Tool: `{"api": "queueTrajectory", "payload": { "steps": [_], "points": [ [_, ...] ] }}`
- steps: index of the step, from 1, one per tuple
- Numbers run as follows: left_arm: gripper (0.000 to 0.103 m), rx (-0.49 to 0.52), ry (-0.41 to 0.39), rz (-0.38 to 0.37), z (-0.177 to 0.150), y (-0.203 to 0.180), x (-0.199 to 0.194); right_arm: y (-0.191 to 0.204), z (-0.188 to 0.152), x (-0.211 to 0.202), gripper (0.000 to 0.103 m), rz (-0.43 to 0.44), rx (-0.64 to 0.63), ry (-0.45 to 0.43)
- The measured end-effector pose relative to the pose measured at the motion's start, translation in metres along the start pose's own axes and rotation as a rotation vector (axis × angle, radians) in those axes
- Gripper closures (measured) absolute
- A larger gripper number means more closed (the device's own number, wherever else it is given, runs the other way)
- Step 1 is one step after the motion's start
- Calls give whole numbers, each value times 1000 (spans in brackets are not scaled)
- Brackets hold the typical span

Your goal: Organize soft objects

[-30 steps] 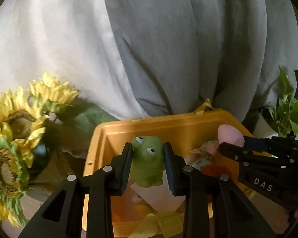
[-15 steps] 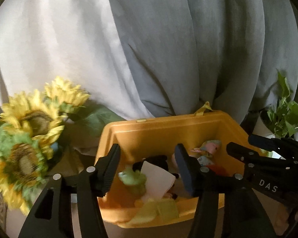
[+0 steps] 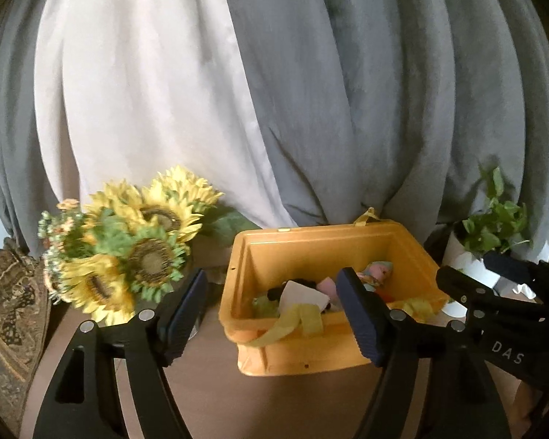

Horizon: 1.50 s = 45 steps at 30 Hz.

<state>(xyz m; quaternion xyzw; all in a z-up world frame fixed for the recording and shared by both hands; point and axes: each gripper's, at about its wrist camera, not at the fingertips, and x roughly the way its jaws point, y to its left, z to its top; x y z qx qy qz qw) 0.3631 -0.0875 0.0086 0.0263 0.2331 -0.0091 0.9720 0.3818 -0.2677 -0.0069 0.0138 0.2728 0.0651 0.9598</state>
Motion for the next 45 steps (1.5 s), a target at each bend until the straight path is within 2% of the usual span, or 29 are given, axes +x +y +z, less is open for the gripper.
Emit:
{"api": "queueTrajectory", "payload": {
  "steps": [8, 16, 24, 33, 35, 45],
  "points": [
    [18, 3, -55, 13, -10, 16, -55, 22, -15, -61, 22, -66, -10, -75],
    [7, 52, -98, -25, -25, 36, -103, 45, -43, -114, 21, -133, 53, -104],
    [4, 77, -119, -50, -44, 42, -144, 53, -68, -156, 20, -162, 104, -123],
    [3, 38, -126, -49, -67, 35, -192, 51, -88, -204, 20, -190, 86, -155],
    [2, 33, -133, -39, -72, 32, -205, 50, -95, -218, 16, -193, 78, -163],
    [1, 15, -137, -15, -98, 26, -260, 45, -126, -267, 10, -171, 79, -176]
  ]
}}
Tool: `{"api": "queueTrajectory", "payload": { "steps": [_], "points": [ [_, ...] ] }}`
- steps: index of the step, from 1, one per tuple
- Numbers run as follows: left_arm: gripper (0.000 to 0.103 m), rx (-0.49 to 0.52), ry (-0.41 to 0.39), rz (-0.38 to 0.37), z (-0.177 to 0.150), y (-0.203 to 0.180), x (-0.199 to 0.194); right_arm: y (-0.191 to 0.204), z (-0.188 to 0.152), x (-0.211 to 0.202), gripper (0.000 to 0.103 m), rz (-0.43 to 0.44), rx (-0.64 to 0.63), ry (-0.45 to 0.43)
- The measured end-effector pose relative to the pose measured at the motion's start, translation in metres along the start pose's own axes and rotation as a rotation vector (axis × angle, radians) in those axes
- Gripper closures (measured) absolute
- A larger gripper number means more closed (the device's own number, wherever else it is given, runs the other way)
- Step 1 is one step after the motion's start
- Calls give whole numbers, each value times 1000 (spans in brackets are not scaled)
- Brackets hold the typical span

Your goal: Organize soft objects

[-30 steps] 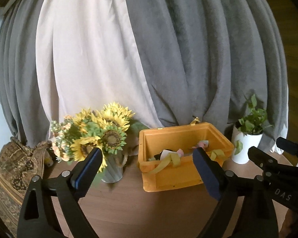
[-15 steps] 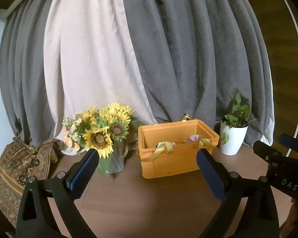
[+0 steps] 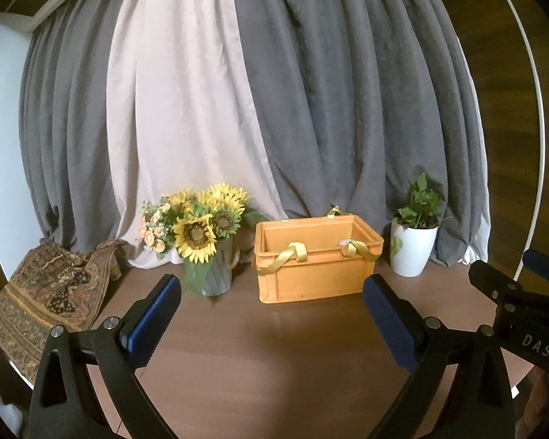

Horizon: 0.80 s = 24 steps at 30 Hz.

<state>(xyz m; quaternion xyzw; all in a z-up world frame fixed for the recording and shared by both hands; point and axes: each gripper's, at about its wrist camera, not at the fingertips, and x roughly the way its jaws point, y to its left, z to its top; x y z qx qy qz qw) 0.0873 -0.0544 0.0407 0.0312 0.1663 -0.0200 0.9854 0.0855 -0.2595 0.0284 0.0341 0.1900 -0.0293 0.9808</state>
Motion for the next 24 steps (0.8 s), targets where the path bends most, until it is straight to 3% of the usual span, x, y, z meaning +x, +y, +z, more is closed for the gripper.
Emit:
{"api": "queueTrajectory", "payload": {
  "steps": [24],
  "points": [
    [0, -23, 21, -25, -28, -6, -55, -12, -25, -59, 10, 21, -27, -18]
  ]
}}
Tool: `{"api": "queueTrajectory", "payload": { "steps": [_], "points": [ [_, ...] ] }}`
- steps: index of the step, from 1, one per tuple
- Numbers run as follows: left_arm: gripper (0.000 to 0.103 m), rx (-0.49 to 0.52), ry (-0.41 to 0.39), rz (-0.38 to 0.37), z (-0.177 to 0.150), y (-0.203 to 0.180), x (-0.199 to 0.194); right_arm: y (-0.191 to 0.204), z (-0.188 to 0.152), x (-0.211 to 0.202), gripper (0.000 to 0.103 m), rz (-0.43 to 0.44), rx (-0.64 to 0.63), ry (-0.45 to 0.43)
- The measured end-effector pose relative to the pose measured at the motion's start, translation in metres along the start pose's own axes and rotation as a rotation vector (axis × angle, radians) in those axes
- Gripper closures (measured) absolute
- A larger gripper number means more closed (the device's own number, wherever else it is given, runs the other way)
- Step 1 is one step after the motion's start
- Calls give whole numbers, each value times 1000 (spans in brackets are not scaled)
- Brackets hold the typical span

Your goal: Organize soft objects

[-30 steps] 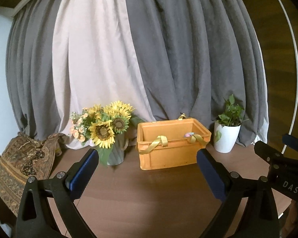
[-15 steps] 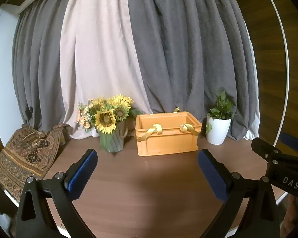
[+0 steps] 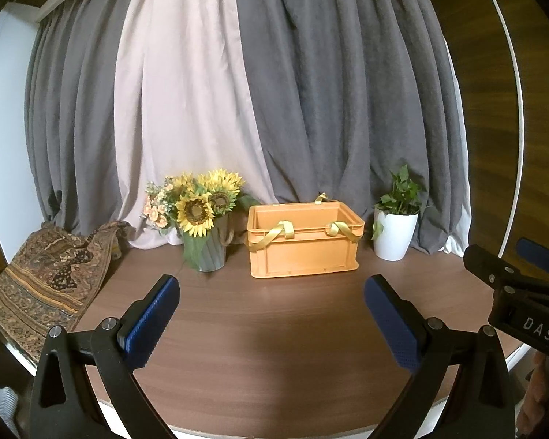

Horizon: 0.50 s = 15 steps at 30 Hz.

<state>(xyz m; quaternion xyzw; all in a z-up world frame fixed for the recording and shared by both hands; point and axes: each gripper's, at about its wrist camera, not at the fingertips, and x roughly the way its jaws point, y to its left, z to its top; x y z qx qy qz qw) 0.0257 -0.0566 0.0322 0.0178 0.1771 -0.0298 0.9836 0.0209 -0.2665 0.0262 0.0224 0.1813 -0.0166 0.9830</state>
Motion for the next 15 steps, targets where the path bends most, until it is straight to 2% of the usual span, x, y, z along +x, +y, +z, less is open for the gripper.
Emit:
{"api": "queueTrajectory", "payload": {
  "steps": [15],
  "points": [
    [0, 1, -4, 10, 0, 2, -10, 2, -3, -9, 10, 12, 8, -1]
  ]
}}
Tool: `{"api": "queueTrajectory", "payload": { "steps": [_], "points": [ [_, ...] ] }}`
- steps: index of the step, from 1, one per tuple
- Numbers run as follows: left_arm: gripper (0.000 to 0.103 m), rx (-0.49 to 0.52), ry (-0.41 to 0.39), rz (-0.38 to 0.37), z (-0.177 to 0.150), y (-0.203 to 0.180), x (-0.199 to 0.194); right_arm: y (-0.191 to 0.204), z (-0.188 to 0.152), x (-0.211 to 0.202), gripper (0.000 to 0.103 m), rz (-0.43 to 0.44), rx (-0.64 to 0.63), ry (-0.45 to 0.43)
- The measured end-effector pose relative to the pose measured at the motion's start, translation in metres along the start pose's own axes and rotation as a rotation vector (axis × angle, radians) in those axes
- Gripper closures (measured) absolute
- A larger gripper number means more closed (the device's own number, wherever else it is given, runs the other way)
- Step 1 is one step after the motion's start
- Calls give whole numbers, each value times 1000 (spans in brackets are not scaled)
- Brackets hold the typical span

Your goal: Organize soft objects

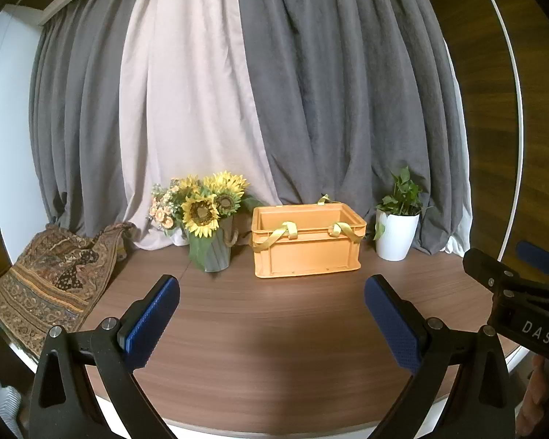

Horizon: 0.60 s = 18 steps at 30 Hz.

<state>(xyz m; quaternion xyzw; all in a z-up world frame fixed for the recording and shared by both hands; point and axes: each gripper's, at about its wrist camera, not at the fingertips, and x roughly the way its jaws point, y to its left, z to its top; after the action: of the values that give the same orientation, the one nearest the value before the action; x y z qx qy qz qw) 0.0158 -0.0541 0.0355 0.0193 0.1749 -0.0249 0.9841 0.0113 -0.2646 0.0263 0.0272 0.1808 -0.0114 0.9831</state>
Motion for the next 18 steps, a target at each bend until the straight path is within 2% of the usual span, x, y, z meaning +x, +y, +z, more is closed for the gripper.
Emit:
{"api": "queueTrajectory", "payload": {
  "steps": [18],
  "points": [
    [0, 2, -4, 0, 0, 0, -1, -1, -1, -2, 10, 2, 1, -2]
  ]
}}
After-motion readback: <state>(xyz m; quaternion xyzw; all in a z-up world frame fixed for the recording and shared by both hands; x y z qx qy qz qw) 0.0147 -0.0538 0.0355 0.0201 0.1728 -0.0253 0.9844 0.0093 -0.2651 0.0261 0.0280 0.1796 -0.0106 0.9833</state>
